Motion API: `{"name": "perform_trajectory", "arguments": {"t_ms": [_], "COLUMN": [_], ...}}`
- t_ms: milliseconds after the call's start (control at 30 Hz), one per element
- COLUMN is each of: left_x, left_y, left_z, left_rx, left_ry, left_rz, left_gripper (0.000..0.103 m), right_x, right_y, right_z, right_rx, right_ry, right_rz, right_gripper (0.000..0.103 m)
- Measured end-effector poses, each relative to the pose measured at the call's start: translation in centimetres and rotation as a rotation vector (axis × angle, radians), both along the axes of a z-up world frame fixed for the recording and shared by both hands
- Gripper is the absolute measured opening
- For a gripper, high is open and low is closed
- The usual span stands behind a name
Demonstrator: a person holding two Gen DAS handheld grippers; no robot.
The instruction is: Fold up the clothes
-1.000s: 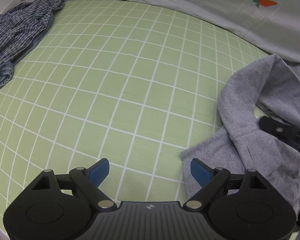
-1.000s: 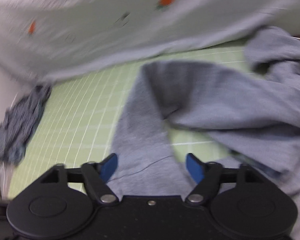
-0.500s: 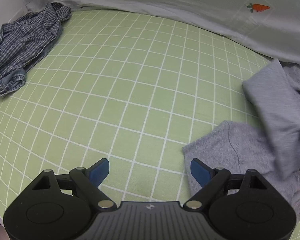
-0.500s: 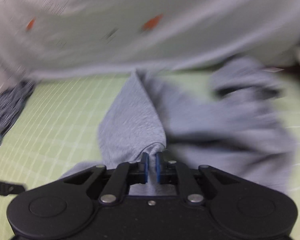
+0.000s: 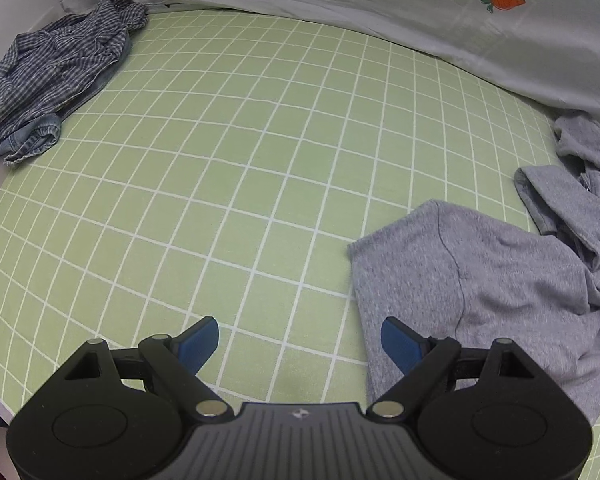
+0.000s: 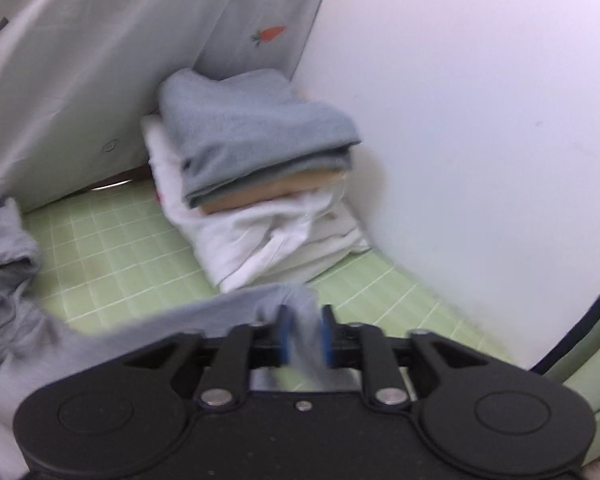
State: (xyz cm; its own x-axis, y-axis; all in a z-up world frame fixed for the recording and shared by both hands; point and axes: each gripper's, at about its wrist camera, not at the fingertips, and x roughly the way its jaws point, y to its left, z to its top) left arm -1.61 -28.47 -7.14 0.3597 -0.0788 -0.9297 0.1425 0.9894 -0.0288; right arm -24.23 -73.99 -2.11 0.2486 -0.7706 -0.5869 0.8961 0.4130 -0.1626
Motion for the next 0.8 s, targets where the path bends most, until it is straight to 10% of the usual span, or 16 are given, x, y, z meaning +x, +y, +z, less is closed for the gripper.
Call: {"name": "perform_trajectory", "arguments": {"t_ms": [67, 267, 400, 567, 800], "left_x": [0.0, 0.2, 1.0, 1.8, 1.9], "left_y": [-0.4, -1.6, -1.5, -1.3, -2.8], "left_z": [0.0, 0.5, 1.0, 1.3, 1.8], "left_rx": [0.004, 0.025, 0.036, 0.033, 0.008], "left_ry": [0.003, -0.015, -0.030, -0.036, -0.045], "left_rz": [-0.010, -0.067, -0.070, -0.061, -0.091], "left_gripper": [0.089, 0.089, 0.089, 0.089, 0.089], "right_x": [0.8, 7.0, 10.7, 9.4, 2.3], "right_y": [1.6, 8.3, 11.0, 10.7, 6.6], "right_z": [-0.5, -4.0, -6.4, -6.6, 1.5], "right_rx": [0.047, 0.348, 0.429, 0.457, 0.150], "right_ry": [-0.051, -0.234, -0.137, -0.126, -0.173], "right_rz": [0.085, 0.313, 0.414, 0.445, 0.241], "right_gripper": [0.071, 0.081, 0.084, 0.013, 0.012]}}
